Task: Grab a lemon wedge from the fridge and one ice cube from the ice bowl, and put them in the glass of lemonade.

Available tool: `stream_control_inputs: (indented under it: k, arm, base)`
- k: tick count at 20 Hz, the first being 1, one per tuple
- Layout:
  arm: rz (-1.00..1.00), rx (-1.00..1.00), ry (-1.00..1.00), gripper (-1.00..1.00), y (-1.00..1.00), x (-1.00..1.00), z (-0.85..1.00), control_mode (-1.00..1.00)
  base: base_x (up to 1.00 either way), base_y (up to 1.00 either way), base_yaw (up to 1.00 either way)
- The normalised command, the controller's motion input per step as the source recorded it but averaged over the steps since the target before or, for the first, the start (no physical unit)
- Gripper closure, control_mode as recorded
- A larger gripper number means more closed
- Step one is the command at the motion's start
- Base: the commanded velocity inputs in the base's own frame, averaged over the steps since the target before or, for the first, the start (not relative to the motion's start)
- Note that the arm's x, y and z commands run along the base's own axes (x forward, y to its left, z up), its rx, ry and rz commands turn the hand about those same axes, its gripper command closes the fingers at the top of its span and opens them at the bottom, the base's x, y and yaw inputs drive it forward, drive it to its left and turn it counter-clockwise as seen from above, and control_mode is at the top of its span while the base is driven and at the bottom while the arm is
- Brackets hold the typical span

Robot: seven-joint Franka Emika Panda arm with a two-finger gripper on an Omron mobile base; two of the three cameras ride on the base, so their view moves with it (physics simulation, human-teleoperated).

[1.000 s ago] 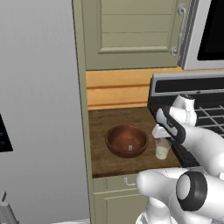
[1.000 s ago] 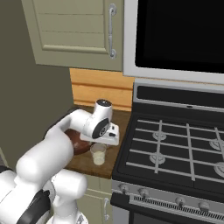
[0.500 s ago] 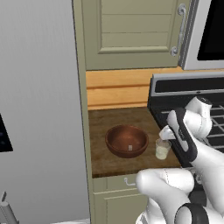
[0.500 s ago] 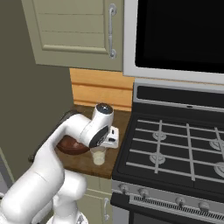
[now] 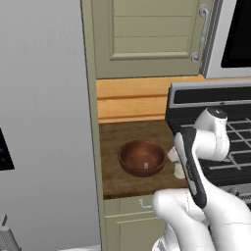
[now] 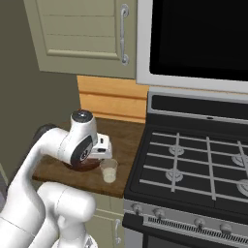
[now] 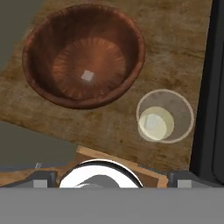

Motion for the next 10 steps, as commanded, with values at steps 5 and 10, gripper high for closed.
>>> stream_control_inputs:
  k: [5,10]
  arm:
    - [-0.01,-0.14,0.10,-1.00,0.96,-0.52,0.87,-1.00]
    - [-0.17,0.03,-0.04,-1.00,0.36,-0.94,0.23,-1.00]
  base:
    - [0.00,0.00,0.00]
    - [0.00,0.00,0.00]
